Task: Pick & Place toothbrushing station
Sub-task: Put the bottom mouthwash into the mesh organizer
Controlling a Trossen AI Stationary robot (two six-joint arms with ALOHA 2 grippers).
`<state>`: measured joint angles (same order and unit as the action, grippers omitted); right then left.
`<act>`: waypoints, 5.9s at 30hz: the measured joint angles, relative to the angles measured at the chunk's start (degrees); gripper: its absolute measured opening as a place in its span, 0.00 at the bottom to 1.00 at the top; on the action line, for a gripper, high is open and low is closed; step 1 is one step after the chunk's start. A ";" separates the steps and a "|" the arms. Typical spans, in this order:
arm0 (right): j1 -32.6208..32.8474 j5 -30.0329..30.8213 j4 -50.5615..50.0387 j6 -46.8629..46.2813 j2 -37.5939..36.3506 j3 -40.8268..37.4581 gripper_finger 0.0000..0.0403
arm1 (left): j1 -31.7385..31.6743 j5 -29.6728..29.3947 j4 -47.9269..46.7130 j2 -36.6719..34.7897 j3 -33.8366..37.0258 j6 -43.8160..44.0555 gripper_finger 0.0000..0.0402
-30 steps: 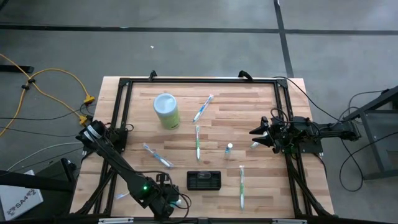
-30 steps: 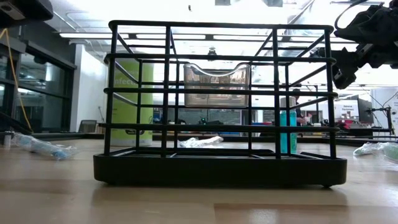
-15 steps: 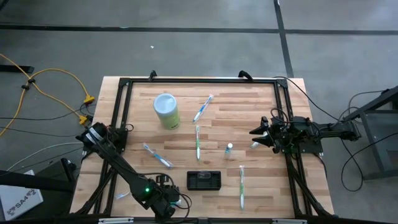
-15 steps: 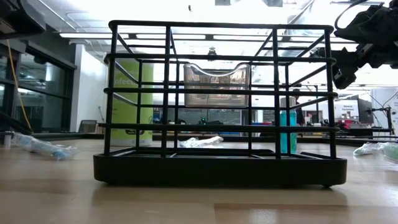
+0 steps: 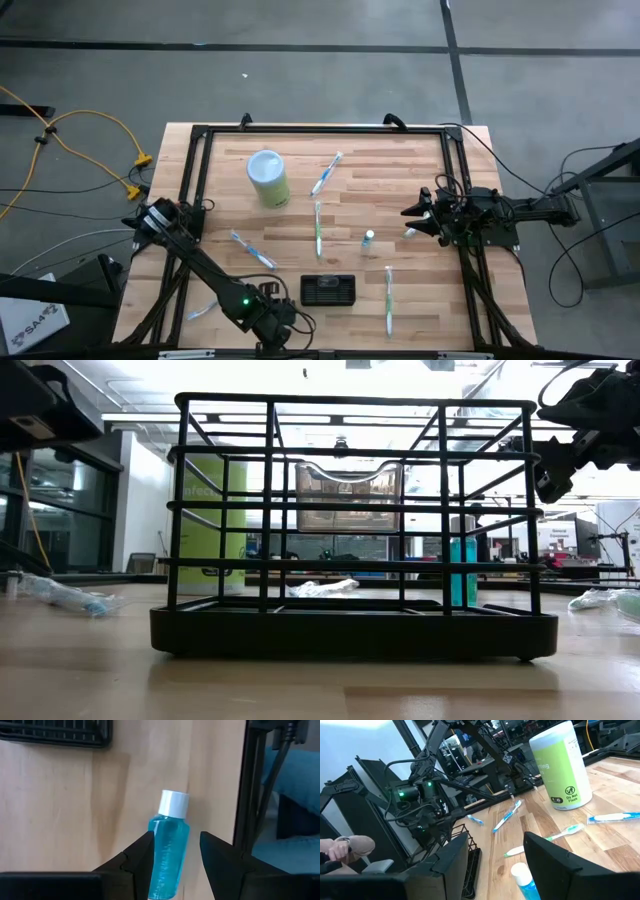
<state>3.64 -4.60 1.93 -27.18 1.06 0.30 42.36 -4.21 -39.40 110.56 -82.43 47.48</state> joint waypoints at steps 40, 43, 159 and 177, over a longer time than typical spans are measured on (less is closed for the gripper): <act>0.00 0.00 0.01 0.00 0.00 0.01 0.46 | -0.80 -1.91 -0.23 -0.02 -2.58 -9.70 0.38; 0.00 0.00 0.01 0.00 0.00 0.00 0.46 | -0.52 -2.37 0.60 -0.02 -2.58 -10.02 0.38; -0.01 0.00 0.02 0.00 0.02 0.00 0.46 | 1.31 -5.44 1.55 7.41 -2.54 0.83 0.24; 0.00 0.00 0.01 0.00 0.00 0.01 0.46 | 0.80 -5.66 2.47 7.08 -2.47 0.46 0.24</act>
<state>3.64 -4.60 1.95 -27.18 1.06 0.30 43.16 -9.87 -36.93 117.64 -84.90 47.94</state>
